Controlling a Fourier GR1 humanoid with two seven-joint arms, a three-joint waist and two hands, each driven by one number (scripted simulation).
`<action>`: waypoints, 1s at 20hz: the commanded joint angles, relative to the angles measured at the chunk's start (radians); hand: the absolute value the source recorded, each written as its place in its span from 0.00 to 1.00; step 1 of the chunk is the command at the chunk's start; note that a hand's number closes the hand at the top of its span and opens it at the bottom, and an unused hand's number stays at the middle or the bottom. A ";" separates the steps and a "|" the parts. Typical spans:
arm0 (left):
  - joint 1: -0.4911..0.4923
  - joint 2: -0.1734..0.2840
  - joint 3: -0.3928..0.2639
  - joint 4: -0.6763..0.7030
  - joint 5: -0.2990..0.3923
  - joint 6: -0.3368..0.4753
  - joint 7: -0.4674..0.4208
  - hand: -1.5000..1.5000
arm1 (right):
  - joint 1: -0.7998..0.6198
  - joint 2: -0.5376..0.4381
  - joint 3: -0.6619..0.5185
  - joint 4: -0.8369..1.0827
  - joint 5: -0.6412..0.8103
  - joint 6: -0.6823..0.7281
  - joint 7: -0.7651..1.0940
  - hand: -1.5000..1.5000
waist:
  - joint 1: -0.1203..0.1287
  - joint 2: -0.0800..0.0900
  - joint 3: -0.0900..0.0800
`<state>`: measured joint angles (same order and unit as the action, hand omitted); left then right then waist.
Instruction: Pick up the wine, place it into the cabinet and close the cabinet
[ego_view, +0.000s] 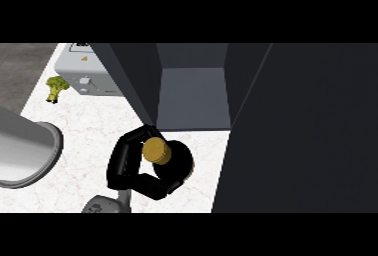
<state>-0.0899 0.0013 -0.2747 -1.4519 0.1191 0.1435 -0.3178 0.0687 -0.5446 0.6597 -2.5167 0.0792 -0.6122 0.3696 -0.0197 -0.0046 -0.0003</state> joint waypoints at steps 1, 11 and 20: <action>-0.028 -0.001 -0.003 -0.033 -0.042 0.048 0.071 1.00 | 0.042 -0.015 -0.008 -0.207 0.023 -0.004 0.099 0.00 | 0.009 0.000 0.000; -0.296 -0.001 0.060 0.279 -0.017 0.067 0.015 1.00 | 0.101 -0.049 0.006 -0.254 -0.011 0.002 0.046 0.00 | -0.021 0.002 -0.001; -0.504 -0.001 0.031 0.489 0.098 0.124 -0.004 1.00 | 0.112 -0.035 -0.026 -0.197 -0.073 0.032 -0.039 0.00 | -0.024 0.007 0.000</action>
<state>-0.4919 0.0005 -0.2407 -1.0468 0.1722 0.2442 -0.3201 0.1347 -0.5723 0.6310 -2.5133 0.0522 -0.5870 0.2681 -0.0346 0.0007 -0.0005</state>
